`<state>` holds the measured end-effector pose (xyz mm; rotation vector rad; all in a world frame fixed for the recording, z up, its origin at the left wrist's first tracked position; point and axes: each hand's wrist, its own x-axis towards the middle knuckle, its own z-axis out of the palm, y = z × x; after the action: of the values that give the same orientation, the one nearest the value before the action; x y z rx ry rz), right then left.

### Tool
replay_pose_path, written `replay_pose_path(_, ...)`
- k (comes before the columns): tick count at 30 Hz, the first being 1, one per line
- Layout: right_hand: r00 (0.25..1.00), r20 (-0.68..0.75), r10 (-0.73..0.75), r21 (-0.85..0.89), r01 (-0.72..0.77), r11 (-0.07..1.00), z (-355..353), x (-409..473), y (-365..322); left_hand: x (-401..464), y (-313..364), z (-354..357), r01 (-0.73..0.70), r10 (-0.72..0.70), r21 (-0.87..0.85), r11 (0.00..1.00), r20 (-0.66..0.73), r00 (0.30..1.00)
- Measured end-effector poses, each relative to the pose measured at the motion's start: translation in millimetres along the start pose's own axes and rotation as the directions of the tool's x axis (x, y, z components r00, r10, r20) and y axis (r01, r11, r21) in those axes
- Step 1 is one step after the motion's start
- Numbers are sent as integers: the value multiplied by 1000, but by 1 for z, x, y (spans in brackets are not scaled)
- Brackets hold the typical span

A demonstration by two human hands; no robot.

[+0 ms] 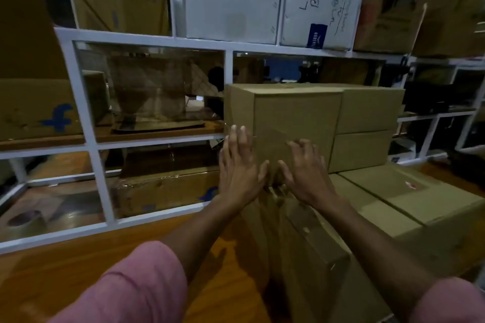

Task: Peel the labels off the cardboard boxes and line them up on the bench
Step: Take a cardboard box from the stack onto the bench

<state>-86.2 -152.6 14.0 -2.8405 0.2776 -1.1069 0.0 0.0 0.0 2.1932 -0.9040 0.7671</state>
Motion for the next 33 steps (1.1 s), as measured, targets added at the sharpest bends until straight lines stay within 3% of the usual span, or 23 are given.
replay_pose_path(2,1000,-5,17,46,-17,999,1,5,7,12,7,11,157,-154,-126,980,30,988)
replay_pose_path(4,1000,25,12,60,-14,998,4,9,11,20,11,21,217,-211,-133,967,57,976)
replay_pose_path(16,999,46,-4,178,-4,984,15,31,20,44,-21,23,341,-329,-107,934,115,937)
replay_pose_path(25,985,-50,164,113,-158,981,18,37,44,43,-37,12,328,-311,-69,942,191,931)
replay_pose_path(33,956,-123,268,180,-244,953,15,33,62,34,-43,7,373,-346,-147,916,178,921)
